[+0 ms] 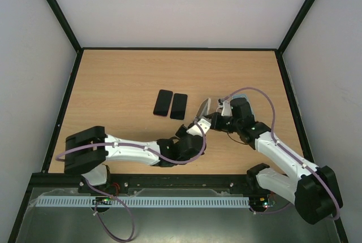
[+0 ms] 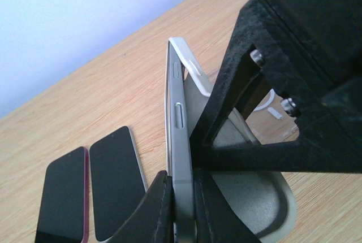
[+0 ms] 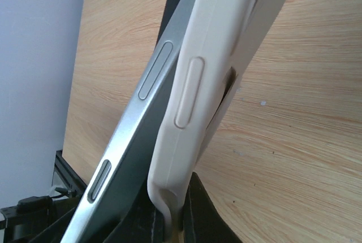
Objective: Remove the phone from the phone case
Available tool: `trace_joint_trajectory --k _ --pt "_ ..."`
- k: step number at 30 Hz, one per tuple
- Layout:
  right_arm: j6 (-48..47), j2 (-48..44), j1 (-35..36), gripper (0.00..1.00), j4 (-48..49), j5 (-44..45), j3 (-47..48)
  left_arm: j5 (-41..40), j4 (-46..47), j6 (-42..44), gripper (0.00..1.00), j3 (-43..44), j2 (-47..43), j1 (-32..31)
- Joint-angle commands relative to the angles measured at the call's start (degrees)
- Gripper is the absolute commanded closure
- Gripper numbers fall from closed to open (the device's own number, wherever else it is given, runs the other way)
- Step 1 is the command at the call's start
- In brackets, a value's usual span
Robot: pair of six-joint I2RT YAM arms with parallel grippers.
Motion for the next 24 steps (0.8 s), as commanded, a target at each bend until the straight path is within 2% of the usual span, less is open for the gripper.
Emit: trace_joint_trajectory --k 1,5,9,12,14,16,19,21,24 --pt "-5.3 -2.3 -2.8 0.98 -7.4 17.2 -1.2 -8.7 -4.5 -6.0 0.98 -3.0 -9.1 2.8" --pt "-5.6 -6.3 -2.6 0.98 -6.6 16.2 -1.1 -1.7 -2.4 -9.3 0.98 -5.8 -13.2 4.1" --pt "-5.4 -7.1 -2.9 0.98 -7.9 16.6 1.4 1.2 -1.3 -10.4 0.98 -7.6 -15.3 5.2" --pt "-7.3 -5.2 -4.2 0.98 -10.6 21.2 6.6 2.7 -2.7 -9.4 0.98 -7.1 -14.1 7.4" --pt "-10.6 -1.6 -6.7 0.98 -12.1 21.0 11.0 3.0 -3.1 -7.6 0.98 -6.3 -13.0 8.4" --pt "-15.0 2.6 -10.3 0.98 -15.8 16.1 15.6 3.0 -3.5 -5.2 0.98 -5.1 -11.8 8.9" --pt "-22.2 7.6 -20.4 0.98 -21.9 3.5 20.1 2.0 -4.2 -2.1 0.97 -3.6 -9.7 9.2" --pt "-26.4 9.5 -29.4 0.98 -22.3 -3.9 20.5 2.0 -4.2 -0.7 0.97 -2.6 -8.2 9.5" --pt "-29.9 10.3 -35.8 0.98 -19.9 -6.9 19.8 2.4 -3.8 1.9 0.98 -0.7 -5.2 9.6"
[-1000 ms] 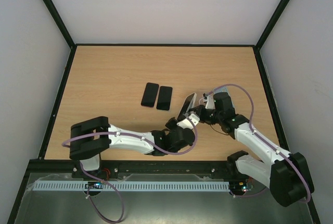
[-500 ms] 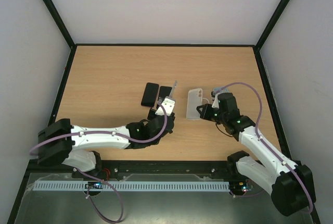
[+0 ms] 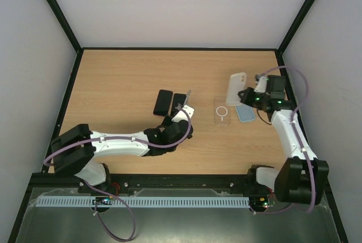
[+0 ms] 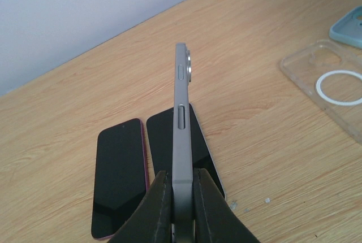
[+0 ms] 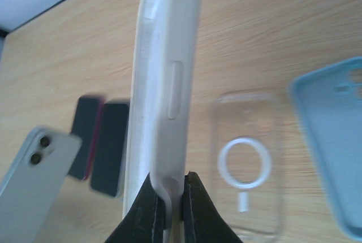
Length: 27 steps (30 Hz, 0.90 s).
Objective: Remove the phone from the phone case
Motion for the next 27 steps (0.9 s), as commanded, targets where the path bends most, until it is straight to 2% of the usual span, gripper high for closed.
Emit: trace_joint_trajectory --k 1,3,7,12,20,24,27 --pt "-9.1 0.3 -7.9 0.98 -1.5 -10.4 -1.2 -1.5 1.8 5.5 0.97 4.9 3.7 0.2" --pt "-9.3 -1.9 -9.2 0.98 2.4 -12.0 -3.8 -2.0 2.3 7.4 0.98 7.1 6.7 0.2" --pt "-10.1 -6.2 -9.4 0.98 4.0 -10.7 -4.1 -2.8 1.0 9.9 0.98 13.3 14.2 0.2" --pt "-7.4 -12.4 -9.4 0.98 7.1 -8.8 -8.5 -8.3 -1.0 11.0 0.97 20.3 23.9 0.2" --pt "-8.0 -12.4 -9.4 0.98 6.3 -8.8 -8.7 -15.5 -3.5 14.2 0.97 25.8 34.5 -1.5" --pt "-7.9 -11.4 -9.3 0.98 5.9 -9.5 -8.6 -17.8 -10.2 10.2 0.97 28.2 38.1 -1.3" --pt "-8.0 -11.1 -9.4 0.98 5.7 -10.6 -8.5 -16.0 -15.2 6.0 0.92 29.0 39.9 -0.5"
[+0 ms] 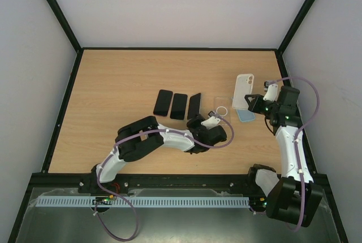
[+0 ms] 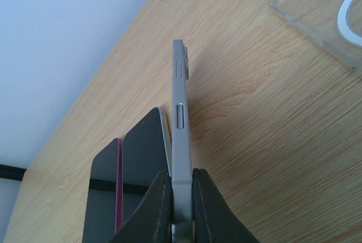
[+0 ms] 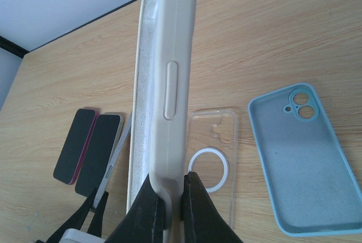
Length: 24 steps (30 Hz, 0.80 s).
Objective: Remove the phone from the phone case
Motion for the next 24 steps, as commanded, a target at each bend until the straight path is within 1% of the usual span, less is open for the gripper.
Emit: trace_joint_trajectory --k 1,4,7,11,13,15,18,21,22,24 --pt "-0.3 0.2 -0.2 0.98 1.4 -1.9 -0.1 0.1 -9.9 -6.2 0.90 1.8 2.9 1.1" --pt "-0.3 0.2 -0.2 0.98 1.6 -2.0 -0.2 2.2 -13.3 -9.3 0.87 2.1 4.0 2.1" --pt "-0.2 0.2 -0.2 0.98 1.6 -2.0 -0.3 3.2 -16.2 -12.1 0.86 2.2 4.7 3.5" --pt "-0.2 0.1 -0.2 0.98 1.7 -1.9 -0.4 3.5 -18.2 -14.9 0.86 1.4 4.4 5.1" --pt "-0.3 0.1 -0.2 0.98 1.8 -2.0 -0.6 4.4 -18.4 -15.4 0.84 1.0 4.0 5.5" --pt "-0.3 0.2 -0.2 0.98 2.0 -2.2 -0.7 5.6 -18.2 -15.5 0.76 0.9 3.3 5.7" --pt "-0.7 0.5 -0.2 0.98 2.3 -2.8 -0.9 8.2 -17.8 -16.2 0.59 0.6 1.2 5.5" --pt "-0.7 0.7 -0.2 0.98 2.6 -2.9 -1.0 10.5 -17.4 -17.2 0.45 -0.5 -3.1 5.5" --pt "-0.6 0.9 -0.1 0.98 2.5 -2.9 -0.8 11.4 -17.1 -17.4 0.42 -0.9 -4.8 5.4" --pt "0.6 1.8 -0.1 0.98 2.1 -2.4 -0.1 14.6 -16.4 -17.1 0.37 -2.1 -8.2 5.5"
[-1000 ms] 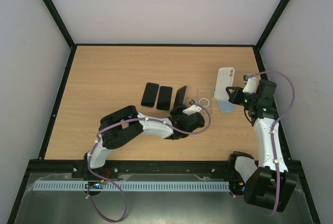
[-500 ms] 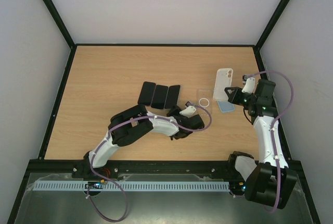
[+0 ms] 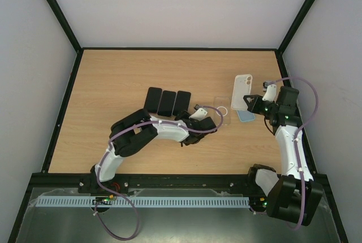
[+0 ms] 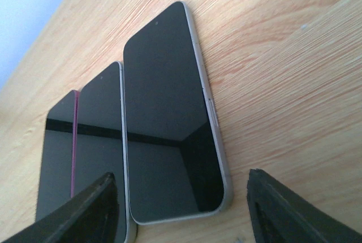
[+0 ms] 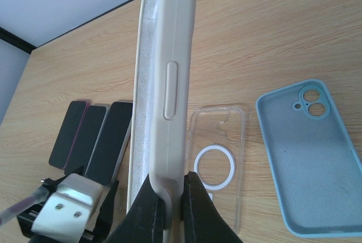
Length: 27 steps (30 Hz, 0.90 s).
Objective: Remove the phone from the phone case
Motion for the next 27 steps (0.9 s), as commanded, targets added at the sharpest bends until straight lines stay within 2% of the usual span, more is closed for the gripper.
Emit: trace_joint_trajectory --k 1,6,11,16,21,27 --pt "1.6 2.0 -0.1 0.98 0.6 -0.5 1.3 8.4 -0.1 -1.2 0.35 -2.6 -8.5 -0.2" --pt "1.6 9.3 2.2 0.98 -7.5 -2.4 6.7 13.5 -1.5 -3.2 0.31 -5.8 -17.0 -0.6" --pt "1.6 14.3 8.4 0.98 -12.6 -3.1 9.5 17.1 -0.3 -7.1 0.30 -13.6 -27.5 -0.7" --pt "11.3 21.2 11.2 0.98 -6.4 -10.4 5.0 18.2 1.0 -10.3 0.31 -19.5 -36.4 -0.7" --pt "7.6 28.2 17.6 0.98 -8.7 -10.0 6.7 17.2 2.0 -11.5 0.32 -23.3 -42.7 -0.7" --pt "9.3 33.5 22.8 0.98 -4.2 -6.8 7.0 16.2 3.3 -12.4 0.32 -27.0 -46.7 -0.6"
